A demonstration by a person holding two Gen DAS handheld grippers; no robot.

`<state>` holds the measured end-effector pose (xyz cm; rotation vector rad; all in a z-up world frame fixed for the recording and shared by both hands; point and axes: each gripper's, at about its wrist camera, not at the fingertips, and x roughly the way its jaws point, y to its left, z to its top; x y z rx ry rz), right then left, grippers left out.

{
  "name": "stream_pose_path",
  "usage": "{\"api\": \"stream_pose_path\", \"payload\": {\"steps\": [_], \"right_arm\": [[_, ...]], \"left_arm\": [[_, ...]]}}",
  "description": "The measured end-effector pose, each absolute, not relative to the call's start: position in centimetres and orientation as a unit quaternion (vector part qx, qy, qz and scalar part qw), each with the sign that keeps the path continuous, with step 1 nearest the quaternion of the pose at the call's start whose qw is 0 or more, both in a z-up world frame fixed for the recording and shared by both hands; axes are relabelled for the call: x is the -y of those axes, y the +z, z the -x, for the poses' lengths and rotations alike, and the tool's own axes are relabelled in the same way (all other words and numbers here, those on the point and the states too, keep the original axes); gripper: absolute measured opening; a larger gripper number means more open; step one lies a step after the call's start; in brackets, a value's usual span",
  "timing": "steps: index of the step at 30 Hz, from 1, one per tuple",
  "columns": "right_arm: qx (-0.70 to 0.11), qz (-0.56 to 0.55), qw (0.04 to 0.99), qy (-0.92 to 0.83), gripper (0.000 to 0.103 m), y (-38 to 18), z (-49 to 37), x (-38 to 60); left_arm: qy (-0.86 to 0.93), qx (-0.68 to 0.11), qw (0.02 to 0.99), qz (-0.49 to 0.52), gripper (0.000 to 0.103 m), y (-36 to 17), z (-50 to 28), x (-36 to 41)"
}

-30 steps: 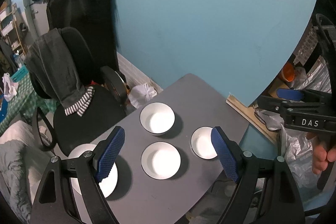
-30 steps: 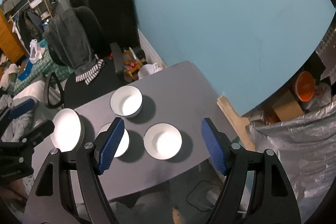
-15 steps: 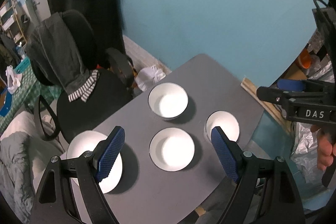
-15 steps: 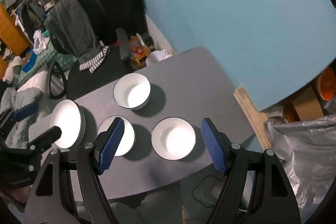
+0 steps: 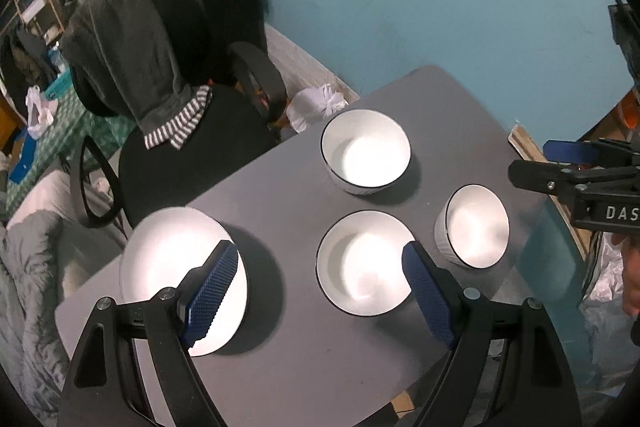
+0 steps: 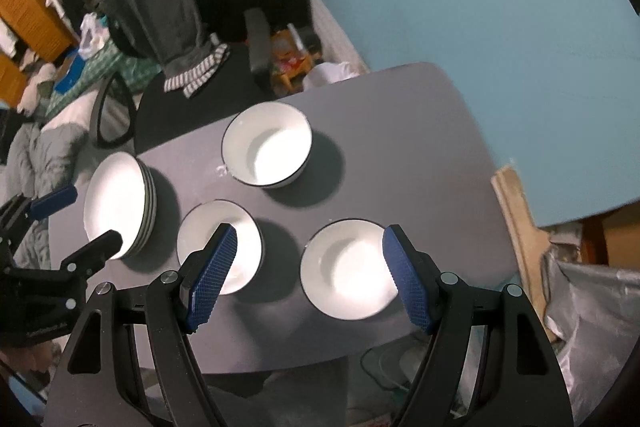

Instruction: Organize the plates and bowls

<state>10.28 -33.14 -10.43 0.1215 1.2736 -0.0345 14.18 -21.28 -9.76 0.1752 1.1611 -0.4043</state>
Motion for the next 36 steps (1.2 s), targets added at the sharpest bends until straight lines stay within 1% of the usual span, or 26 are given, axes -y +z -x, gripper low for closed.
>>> {"api": "stream_pose_path", "payload": {"steps": [4,14,20,29,36], "right_arm": [[-0.611,-0.036,0.791,0.007,0.075,-12.8,-11.4,32.3],[-0.645,0.011,0.761,0.066,0.075,-18.1,-13.5,29.6],[-0.658,0.027,0.745,0.106,0.075,-20.3,-14.0,28.1],[-0.691,0.018,0.708,0.144,0.075,-23.9,-15.2,26.7],[-0.698,0.038,0.698,0.158,0.075,-25.3,-15.7,26.2]], "left_arm": [[-0.186,-0.558,0.805,-0.082,0.085,-11.8,-14.5,21.3],[-0.177,-0.589,0.787,-0.044,0.085,-16.6,-15.2,20.3],[-0.164,-0.611,0.775,-0.021,0.085,-19.2,-15.4,19.4],[-0.15,-0.645,0.749,0.018,0.085,-22.4,-15.1,18.8],[-0.141,-0.663,0.734,0.031,0.085,-24.2,-15.2,19.5]]}}
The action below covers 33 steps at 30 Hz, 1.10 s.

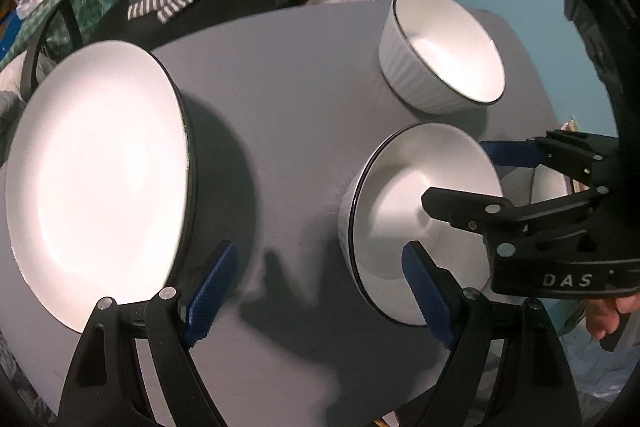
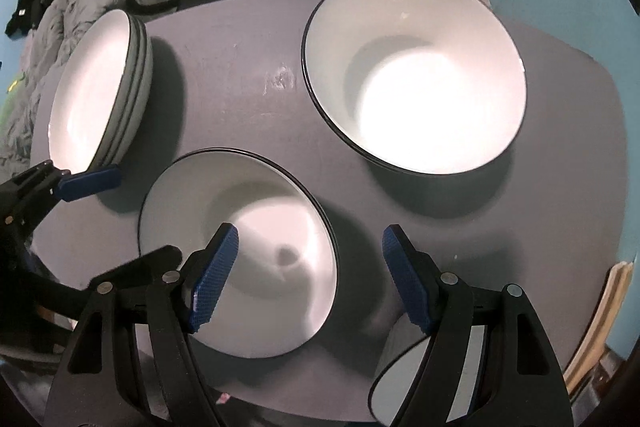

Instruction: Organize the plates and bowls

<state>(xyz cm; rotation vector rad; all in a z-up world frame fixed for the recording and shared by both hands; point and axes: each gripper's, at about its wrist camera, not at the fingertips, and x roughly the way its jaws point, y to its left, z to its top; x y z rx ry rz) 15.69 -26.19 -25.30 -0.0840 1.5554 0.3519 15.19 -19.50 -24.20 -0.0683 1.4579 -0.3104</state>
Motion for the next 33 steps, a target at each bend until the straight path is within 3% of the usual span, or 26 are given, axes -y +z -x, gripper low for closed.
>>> {"api": "stream_pose_path", "payload": {"steps": [10,21,23,26,33], "right_arm": [[-0.705,0.039,0.688,0.167,0.074,-26.2,-16.2,27.2],[-0.713,0.027,0.678,0.178,0.05,-27.0,-15.7,27.5],[-0.715,0.021,0.675,0.18,0.042,-27.3,-15.4,27.5],[-0.722,0.013,0.668,0.179,0.029,-27.8,-15.4,27.4],[-0.72,-0.002,0.673,0.172,0.02,-27.6,-15.1,28.0]], "left_arm": [[-0.124,-0.676,0.726,0.028,0.076,-25.7,-15.7,20.0],[-0.116,-0.695,0.709,0.045,0.052,-27.2,-15.8,19.9],[-0.119,-0.698,0.705,0.052,0.042,-27.4,-15.8,20.0],[-0.119,-0.698,0.704,0.055,0.04,-27.6,-15.8,20.0],[-0.133,-0.702,0.695,0.082,0.02,-28.1,-16.0,19.6]]}}
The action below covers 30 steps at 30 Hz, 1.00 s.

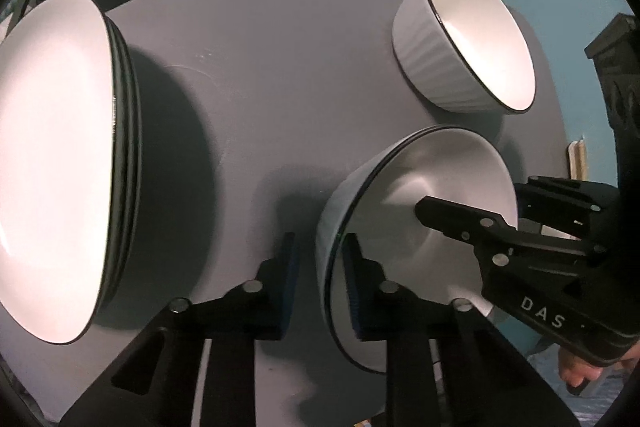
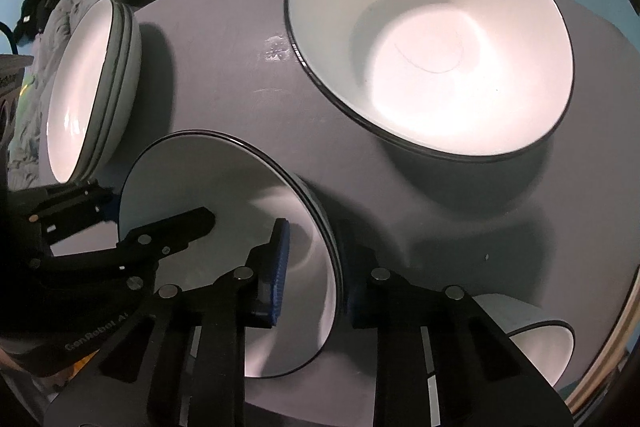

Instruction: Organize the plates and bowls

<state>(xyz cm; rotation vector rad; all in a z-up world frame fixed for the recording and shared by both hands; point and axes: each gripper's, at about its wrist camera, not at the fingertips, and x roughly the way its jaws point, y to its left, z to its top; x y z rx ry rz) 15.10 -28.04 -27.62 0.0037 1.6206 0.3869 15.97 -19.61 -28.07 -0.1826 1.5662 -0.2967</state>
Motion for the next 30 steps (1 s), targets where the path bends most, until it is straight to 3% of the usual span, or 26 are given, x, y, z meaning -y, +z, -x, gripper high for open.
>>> {"api": "stream_pose_path", "payload": {"steps": [2,10,30], "right_arm": [[-0.721,-0.007,0.673,0.166,0.015,-27.5,-14.8,28.8],[-0.724,-0.023,0.672,0.154,0.008,-27.3,-14.2,29.8],[-0.712,-0.042,0.69,0.125,0.007,-24.3,-14.9,28.3]], "left_arm": [[-0.138,-0.7,0.695,0.083,0.014,-28.1,-15.9,19.6],[-0.135,-0.702,0.697,0.06,0.011,-28.1,-15.2,20.0],[-0.137,-0.678,0.719,0.064,0.009,-23.9,-14.6,19.8]]}}
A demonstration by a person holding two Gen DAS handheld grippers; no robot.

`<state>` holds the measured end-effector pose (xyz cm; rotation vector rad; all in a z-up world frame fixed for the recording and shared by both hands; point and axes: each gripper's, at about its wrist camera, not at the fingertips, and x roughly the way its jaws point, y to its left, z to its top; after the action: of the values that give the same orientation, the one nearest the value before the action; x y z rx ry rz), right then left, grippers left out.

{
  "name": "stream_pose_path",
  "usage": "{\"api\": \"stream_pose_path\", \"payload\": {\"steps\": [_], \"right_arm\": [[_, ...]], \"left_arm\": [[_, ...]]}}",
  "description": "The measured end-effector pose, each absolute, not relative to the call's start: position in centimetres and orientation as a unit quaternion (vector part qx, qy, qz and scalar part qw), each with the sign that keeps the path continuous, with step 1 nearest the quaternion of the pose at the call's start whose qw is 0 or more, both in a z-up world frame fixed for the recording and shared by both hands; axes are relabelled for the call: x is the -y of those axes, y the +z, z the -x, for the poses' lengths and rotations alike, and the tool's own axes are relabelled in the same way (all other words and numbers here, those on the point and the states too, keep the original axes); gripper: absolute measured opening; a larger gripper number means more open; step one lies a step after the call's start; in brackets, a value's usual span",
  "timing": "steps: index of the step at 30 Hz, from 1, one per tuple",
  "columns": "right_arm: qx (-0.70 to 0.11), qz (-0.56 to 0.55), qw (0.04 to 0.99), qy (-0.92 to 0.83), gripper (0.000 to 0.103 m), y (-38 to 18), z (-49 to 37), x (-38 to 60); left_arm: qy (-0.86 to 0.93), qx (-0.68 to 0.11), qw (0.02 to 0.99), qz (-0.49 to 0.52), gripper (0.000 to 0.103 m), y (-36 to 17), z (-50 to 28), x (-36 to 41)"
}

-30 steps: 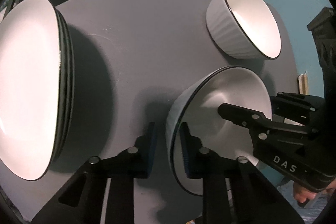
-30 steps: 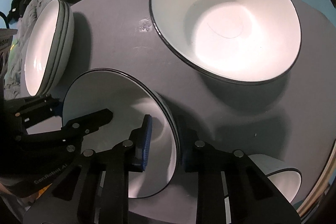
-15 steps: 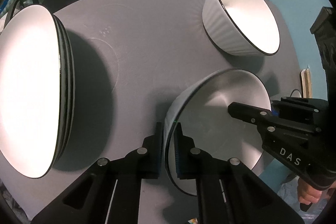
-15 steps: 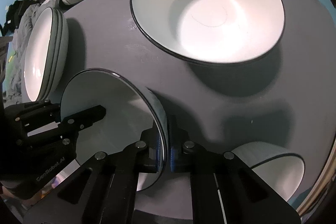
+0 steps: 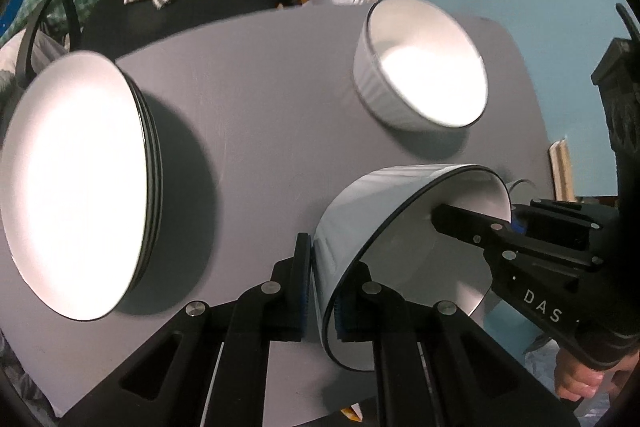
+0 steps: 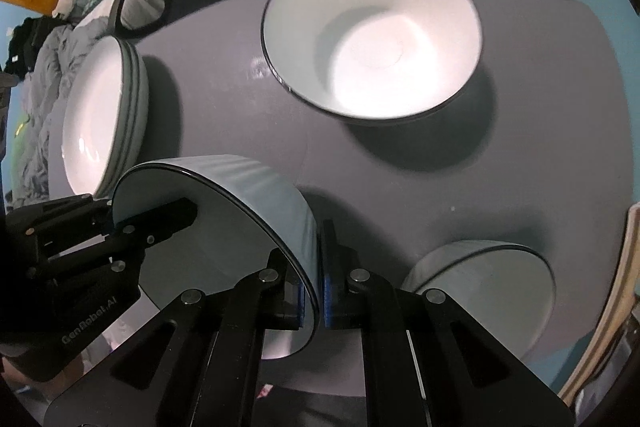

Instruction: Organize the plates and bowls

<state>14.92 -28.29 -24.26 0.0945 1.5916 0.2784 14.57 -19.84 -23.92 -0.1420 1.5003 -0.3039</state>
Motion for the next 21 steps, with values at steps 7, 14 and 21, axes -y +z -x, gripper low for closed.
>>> {"api": "stream_pose_path", "payload": {"steps": [7,14,21], "right_arm": [[-0.697,-0.049,0.706,0.114,0.007,-21.5,-15.7,29.8],[-0.678,-0.043,0.727,0.102,0.007,-19.7,-18.2,30.7],[-0.674,-0.047,0.731,0.091,0.007,-19.9,-21.0,31.4]], "left_arm": [[-0.149,-0.655,0.738,0.06,0.009,-20.8,-15.7,20.5],[-0.162,-0.636,0.753,0.05,0.009,-19.2,-18.6,21.5],[-0.165,-0.631,0.757,0.032,0.009,-19.5,-21.9,22.9]]}}
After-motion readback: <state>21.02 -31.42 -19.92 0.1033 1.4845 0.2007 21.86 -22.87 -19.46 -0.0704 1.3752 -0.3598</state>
